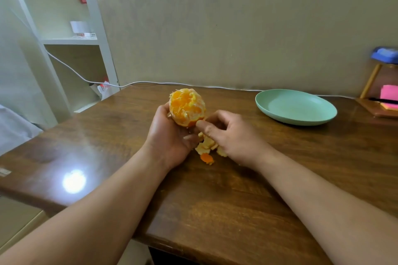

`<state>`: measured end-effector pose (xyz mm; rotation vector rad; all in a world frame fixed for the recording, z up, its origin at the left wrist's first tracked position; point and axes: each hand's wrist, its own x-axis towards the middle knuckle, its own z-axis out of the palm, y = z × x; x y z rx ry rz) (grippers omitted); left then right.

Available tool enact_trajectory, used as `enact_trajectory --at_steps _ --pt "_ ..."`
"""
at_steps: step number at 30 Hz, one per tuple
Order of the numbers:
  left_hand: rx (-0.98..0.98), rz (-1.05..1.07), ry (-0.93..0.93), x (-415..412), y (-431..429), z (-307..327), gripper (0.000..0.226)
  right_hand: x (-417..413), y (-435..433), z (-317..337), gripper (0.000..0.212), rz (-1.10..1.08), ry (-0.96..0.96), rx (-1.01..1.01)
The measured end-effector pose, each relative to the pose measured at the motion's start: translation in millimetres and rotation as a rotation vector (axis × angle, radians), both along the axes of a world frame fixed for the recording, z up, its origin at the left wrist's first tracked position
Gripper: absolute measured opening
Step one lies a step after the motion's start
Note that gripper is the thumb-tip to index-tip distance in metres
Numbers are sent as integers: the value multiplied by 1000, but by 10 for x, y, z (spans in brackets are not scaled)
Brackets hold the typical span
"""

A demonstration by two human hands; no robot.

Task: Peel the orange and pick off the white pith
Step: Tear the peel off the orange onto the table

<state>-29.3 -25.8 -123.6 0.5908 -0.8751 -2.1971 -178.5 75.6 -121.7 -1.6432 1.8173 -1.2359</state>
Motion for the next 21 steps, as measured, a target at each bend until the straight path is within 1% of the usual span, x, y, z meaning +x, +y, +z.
enact_trajectory --at_steps 3,6,9,11,12,14,18,21 --pt "-94 -33 -58 -3 39 24 51 -4 -18 -2 27 15 -31 9" --pt "-100 -49 -33 2 93 58 55 -50 -28 -3 29 11 -163 14" --pt "-101 -22 8 -6 113 68 57 -62 -52 -20 39 7 -288 11" --pt "-112 -6 15 -4 108 65 56 -68 -65 -18 49 -2 -328 2" --pt "-118 -7 15 -3 109 66 56 -69 -66 -12 50 -10 -335 -7" --pt "-138 -15 1 -4 106 64 57 -76 -60 -3 42 -20 -322 -32" --pt "-195 2 -53 -37 88 43 61 -67 -23 21 25 -24 -230 -67" --pt "-255 37 -86 -75 105 18 60 -45 -17 38 15 -88 -164 -84"
